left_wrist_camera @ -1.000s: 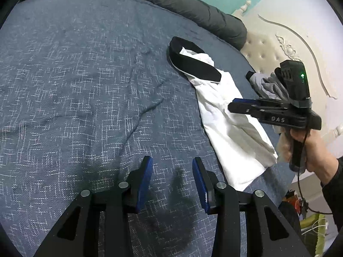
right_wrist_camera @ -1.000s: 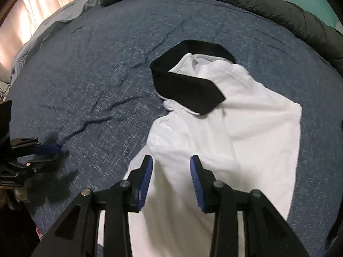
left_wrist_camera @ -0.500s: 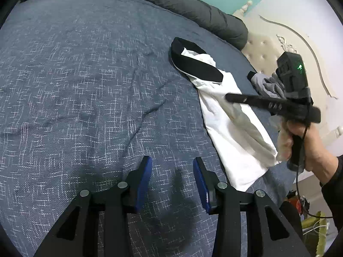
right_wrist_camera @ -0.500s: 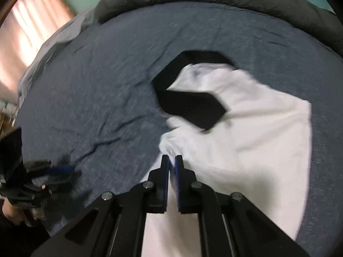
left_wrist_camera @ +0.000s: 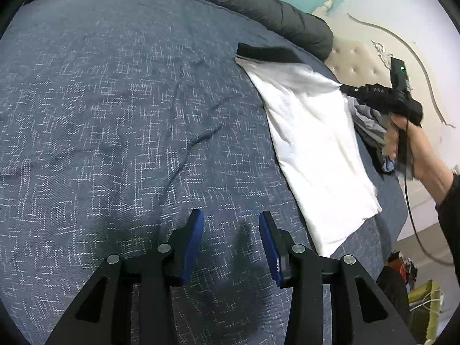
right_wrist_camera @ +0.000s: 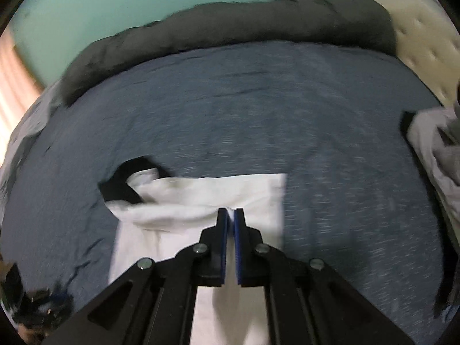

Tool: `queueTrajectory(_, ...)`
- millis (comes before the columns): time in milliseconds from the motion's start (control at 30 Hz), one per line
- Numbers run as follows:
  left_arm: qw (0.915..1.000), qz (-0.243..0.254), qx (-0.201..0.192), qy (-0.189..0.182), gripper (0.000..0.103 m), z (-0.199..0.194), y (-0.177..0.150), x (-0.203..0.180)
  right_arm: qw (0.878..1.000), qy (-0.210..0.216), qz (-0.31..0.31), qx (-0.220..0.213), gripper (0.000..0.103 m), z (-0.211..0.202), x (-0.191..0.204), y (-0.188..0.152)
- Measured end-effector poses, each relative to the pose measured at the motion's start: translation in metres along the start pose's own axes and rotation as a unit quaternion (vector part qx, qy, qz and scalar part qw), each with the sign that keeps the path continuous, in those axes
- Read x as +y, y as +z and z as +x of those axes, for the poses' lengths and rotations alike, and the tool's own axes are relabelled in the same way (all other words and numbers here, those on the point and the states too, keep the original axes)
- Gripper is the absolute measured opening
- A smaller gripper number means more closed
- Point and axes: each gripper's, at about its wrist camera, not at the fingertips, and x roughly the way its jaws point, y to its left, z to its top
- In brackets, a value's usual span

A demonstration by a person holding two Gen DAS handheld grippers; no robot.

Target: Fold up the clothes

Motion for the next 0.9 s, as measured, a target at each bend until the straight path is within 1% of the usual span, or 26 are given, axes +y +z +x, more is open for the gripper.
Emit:
queueTrajectory(100,1.0,0.0,0.004,0.001,0.044,0.003,-0.001,0.0,0.998,-0.031,0.044,0.019,0.004,0.021,-0.033,0.0)
queueTrajectory(167,1.0,0.0,0.006,0.002,0.044,0.006,0.0,0.0,0.997,-0.038,0.058,0.032,0.004,0.031,-0.046,-0.005)
queueTrajectory(267,1.0,0.002,0.008,0.003,0.044,0.007,0.0,0.0,0.997,-0.032,0.06,0.047,0.004,0.045,-0.049,-0.014)
queueTrajectory(300,1.0,0.002,0.008,0.003,0.044,0.008,0.001,0.0,0.996,-0.026,0.063,0.059,0.004,0.051,-0.049,-0.017)
queueTrajectory(367,0.9999,0.003,0.009,0.002,0.044,0.009,0.002,-0.001,0.995,-0.039,0.062,0.063,0.005,0.048,-0.046,-0.019)
queueTrajectory(400,0.9999,0.004,0.009,0.002,0.044,0.009,0.002,-0.001,0.995,-0.054,0.057,0.055,0.007,0.046,-0.045,-0.018)
queueTrajectory(467,0.9999,0.004,0.009,0.003,0.044,0.009,0.002,-0.001,0.996,-0.063,0.052,0.019,0.01,0.031,-0.039,-0.013)
queueTrajectory(533,0.9999,0.005,0.008,0.003,0.044,0.009,0.002,-0.002,0.998,-0.034,0.045,-0.006,0.013,0.022,-0.03,-0.007)
queueTrajectory(567,0.9999,0.005,0.008,0.003,0.044,0.009,0.002,-0.002,0.999,-0.018,0.041,-0.019,0.017,0.018,-0.026,-0.004)
queueTrajectory(600,1.0,0.005,0.008,0.003,0.044,0.008,0.002,-0.002,0.999,-0.003,0.024,-0.022,0.022,0.016,-0.015,0.001)
queueTrajectory(633,1.0,0.005,0.007,0.003,0.044,0.008,0.003,-0.002,1.0,0.011,0.008,-0.02,0.024,0.016,-0.006,0.004)
queueTrajectory(700,1.0,0.005,0.006,0.002,0.044,0.007,0.003,-0.002,0.999,0.036,-0.031,-0.016,0.032,0.018,0.02,0.011)
queueTrajectory(733,1.0,0.005,0.006,0.002,0.044,0.006,0.003,-0.002,0.998,0.046,-0.05,-0.016,0.033,0.018,0.033,0.014)
queueTrajectory(767,1.0,0.005,0.006,0.001,0.044,0.006,0.003,-0.001,0.996,0.055,-0.07,-0.016,0.034,0.019,0.047,0.018)
queueTrajectory(800,1.0,0.005,0.005,0.001,0.044,0.005,0.004,-0.001,0.994,0.055,-0.094,-0.014,0.037,0.021,0.063,0.021)
queueTrajectory(900,1.0,0.005,0.004,0.0,0.044,0.004,0.004,-0.001,0.985,0.059,-0.163,-0.003,0.037,0.031,0.11,0.03)
